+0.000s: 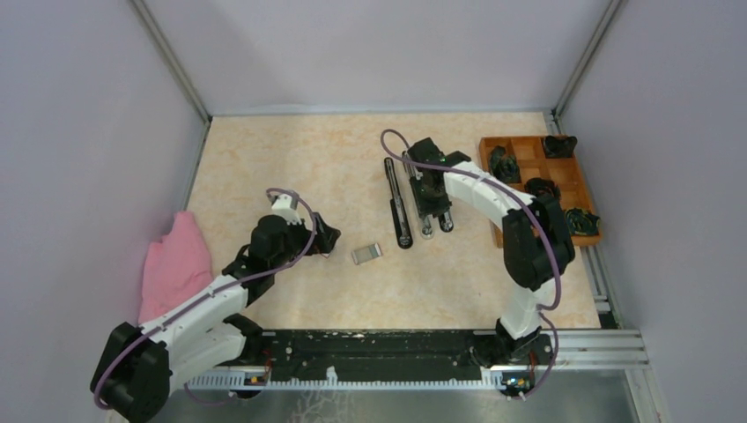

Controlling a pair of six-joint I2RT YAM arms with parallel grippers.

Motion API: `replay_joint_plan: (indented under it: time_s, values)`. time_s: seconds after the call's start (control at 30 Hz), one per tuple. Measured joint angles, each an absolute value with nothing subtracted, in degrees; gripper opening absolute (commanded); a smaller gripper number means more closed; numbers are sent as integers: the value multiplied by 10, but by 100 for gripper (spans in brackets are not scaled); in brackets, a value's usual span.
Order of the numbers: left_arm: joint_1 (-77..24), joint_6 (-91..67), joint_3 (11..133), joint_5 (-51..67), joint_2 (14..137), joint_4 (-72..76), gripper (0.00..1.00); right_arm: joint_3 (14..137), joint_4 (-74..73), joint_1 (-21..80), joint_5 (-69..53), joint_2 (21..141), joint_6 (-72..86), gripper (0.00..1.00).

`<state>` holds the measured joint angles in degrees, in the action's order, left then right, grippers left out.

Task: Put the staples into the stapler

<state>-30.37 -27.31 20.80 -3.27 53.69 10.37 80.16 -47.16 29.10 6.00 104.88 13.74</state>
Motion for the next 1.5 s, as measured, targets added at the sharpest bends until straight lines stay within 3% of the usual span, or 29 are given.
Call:
replay_joint_plan:
  time_s: [0.43, 0.73, 1.07, 1.27, 1.5]
  values:
    - [-310, -327, 289, 42, 616, 50, 87, 639, -340, 330, 23, 875, 145, 41]
    - [-396, -368, 381, 4, 688, -56, 83, 508, -223, 336, 17, 795, 138, 52]
    - [-456, -410, 469, -56, 791, -142, 68, 361, -72, 336, 39, 689, 117, 58]
    - [-474, -431, 508, -79, 848, -170, 57, 281, 35, 336, 50, 612, 121, 67]
    - [-482, -450, 531, -95, 894, -189, 51, 209, 132, 336, 69, 566, 127, 68]
